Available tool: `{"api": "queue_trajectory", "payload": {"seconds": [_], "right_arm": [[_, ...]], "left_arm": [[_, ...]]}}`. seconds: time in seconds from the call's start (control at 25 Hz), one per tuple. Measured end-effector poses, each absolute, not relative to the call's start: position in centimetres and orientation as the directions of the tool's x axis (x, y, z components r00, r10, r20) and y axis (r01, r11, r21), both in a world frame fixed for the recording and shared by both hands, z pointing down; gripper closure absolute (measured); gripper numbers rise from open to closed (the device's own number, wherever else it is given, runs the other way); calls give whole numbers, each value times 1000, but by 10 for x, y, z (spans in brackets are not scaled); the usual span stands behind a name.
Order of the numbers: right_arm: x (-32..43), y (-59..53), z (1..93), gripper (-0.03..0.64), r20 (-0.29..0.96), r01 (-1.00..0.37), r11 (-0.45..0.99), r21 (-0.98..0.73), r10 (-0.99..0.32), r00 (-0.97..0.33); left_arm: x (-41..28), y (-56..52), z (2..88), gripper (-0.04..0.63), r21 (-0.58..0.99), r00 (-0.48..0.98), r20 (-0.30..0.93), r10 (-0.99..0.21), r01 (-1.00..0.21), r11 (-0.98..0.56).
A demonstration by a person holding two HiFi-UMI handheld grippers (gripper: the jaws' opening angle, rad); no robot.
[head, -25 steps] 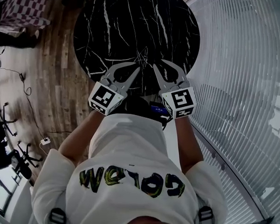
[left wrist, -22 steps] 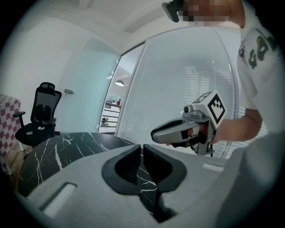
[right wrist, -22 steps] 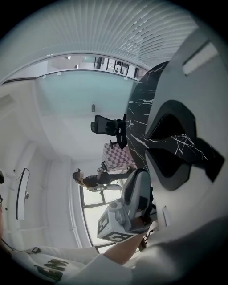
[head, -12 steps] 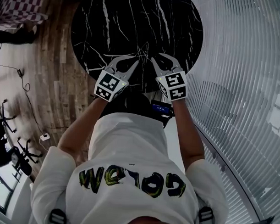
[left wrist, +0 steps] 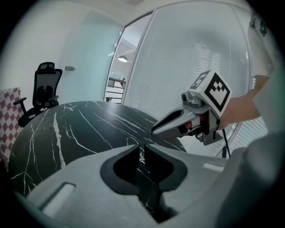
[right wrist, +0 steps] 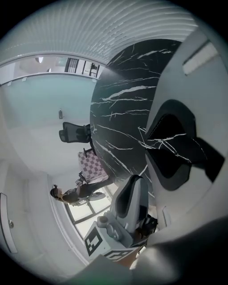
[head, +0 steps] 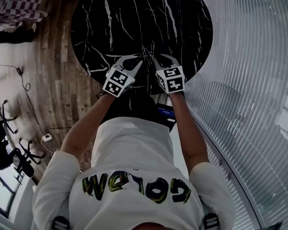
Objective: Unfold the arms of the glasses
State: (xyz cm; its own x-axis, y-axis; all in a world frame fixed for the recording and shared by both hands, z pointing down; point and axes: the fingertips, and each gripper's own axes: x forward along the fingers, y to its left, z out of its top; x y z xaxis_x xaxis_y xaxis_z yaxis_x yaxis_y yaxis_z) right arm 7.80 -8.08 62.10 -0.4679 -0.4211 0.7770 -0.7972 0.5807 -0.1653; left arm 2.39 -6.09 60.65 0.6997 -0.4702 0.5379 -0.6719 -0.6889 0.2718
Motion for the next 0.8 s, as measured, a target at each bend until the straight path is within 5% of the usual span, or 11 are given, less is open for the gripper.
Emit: {"api": "queue_trajectory", "payload": {"seconds": [0.8], "right_arm": [[77,-89,682,514,838,-841,502,-204,-354,-414]], "left_arm": [[28,-55,689,531,266,647,663,-376,-674,-689]]}}
